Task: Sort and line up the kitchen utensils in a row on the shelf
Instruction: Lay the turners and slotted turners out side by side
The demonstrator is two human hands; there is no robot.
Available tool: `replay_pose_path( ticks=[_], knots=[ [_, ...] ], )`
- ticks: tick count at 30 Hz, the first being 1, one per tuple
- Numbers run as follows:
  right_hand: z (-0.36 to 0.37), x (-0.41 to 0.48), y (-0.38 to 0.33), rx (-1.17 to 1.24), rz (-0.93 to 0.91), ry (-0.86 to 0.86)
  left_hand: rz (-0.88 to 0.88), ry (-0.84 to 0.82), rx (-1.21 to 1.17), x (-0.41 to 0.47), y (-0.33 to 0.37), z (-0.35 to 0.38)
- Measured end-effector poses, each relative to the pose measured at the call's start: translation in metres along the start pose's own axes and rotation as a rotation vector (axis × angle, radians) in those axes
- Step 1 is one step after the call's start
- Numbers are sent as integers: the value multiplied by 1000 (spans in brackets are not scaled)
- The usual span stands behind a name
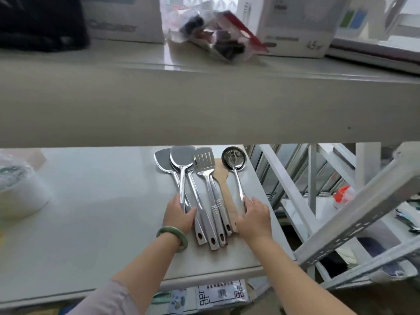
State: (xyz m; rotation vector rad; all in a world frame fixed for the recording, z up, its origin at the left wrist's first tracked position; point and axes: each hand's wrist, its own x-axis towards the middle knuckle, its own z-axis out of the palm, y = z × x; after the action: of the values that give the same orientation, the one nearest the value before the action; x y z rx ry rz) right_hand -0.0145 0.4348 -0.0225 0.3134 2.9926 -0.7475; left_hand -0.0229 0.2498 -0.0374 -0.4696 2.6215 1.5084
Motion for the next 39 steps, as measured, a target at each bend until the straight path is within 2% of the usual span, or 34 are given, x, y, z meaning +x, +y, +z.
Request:
replay_pose_path(
  ticks=[4, 15, 19, 21, 23, 26, 30, 39],
  knots=[
    [-5, 4, 17, 114, -53, -108, 0, 2, 38, -5, 14, 5],
    [-7, 17, 38, 107, -132, -95, 25, -67, 121, -9, 32, 32],
    [-9, 19, 41, 45, -167, -67, 26, -28, 134, -10, 30, 34],
    [-8, 16, 36, 4, -245, 66, 6, 5, 129, -14, 26, 32],
    [-4, 9, 20, 94, -387, 155, -22, 32, 126, -20, 20, 31],
    [3, -6, -11, 153, -506, 123, -45, 50, 116, -30, 11, 29],
    [16, -8, -35, 55, -409, -6, -52, 68, 150, -39, 3, 27],
    [27, -4, -57, 8, -248, -59, -53, -5, 195, -40, 5, 15]
  ],
)
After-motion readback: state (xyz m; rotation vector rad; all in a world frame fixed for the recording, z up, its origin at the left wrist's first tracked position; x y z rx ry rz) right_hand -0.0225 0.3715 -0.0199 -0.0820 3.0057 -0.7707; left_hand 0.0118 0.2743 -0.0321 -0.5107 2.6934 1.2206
